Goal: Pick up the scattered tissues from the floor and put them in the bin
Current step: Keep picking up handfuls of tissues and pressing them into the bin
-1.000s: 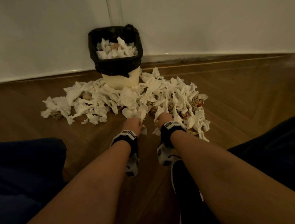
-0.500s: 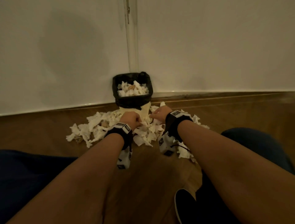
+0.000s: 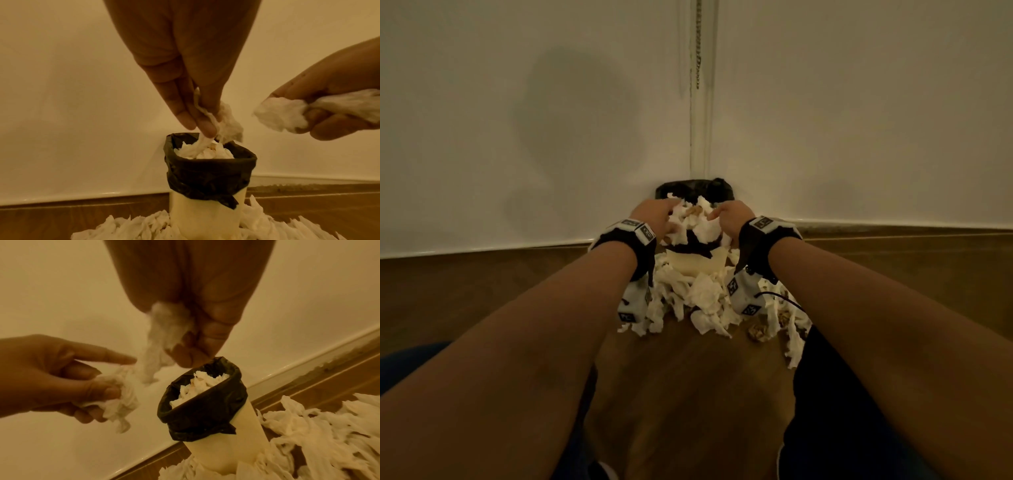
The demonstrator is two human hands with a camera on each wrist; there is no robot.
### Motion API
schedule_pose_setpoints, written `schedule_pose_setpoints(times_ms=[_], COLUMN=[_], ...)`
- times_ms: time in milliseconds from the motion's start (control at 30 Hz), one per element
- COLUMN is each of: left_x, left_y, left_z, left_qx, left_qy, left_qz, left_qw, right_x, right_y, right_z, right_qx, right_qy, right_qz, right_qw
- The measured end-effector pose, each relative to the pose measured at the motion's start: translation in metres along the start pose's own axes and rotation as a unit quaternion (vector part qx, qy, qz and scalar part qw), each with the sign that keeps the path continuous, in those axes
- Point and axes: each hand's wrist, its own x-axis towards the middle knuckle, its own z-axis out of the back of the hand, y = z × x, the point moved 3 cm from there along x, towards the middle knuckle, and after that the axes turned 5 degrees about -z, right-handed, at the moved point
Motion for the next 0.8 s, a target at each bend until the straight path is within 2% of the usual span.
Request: schedule_pose_setpoints(times_ms=[133, 267, 400, 433, 533, 633, 700, 800], left_x=[0.019, 0.041, 0.062, 0.069, 0.087, 0.111, 0.119, 0.121], left_y=[0.012, 0.020, 0.022, 0.022, 0.023, 0.022, 0.024, 0.035], left_z=[0.005, -0.002, -0.017, -0.022, -0.033, -0.048, -0.057, -0.069], left_qx=[0.066, -0.004, -0.098, -0.114, -0.140, -0.101, -0.046, 0.021], left_qy=[0.030, 0.001, -0.029, -0.039, -0.064, -0.023, 0.006, -0.045], left_qz=[0.015, 0.071, 0.088, 0.087, 0.091, 0.074, 0.060, 0.096], left_qw=[0.997, 0.997, 0.991, 0.989, 0.984, 0.992, 0.997, 0.994], right_x=[0.021, 0.047, 0.070, 0.075, 0.089, 0.100, 0.109, 0.123], right_y=[0.004, -0.005, -0.020, -0.024, -0.037, -0.037, -0.030, -0.022], right_z=[-0.005, -0.007, -0.011, -0.012, -0.012, -0.017, -0.023, -0.029], right_qx=[0.043, 0.057, 0.114, 0.105, 0.110, 0.131, 0.090, -0.046], right_qy=[-0.002, -0.004, -0.009, -0.023, -0.120, -0.155, -0.132, -0.110], right_qz=[0.010, -0.015, 0.011, 0.014, -0.011, -0.012, -0.001, 0.023], right_qw=[0.999, 0.998, 0.993, 0.994, 0.987, 0.979, 0.987, 0.993])
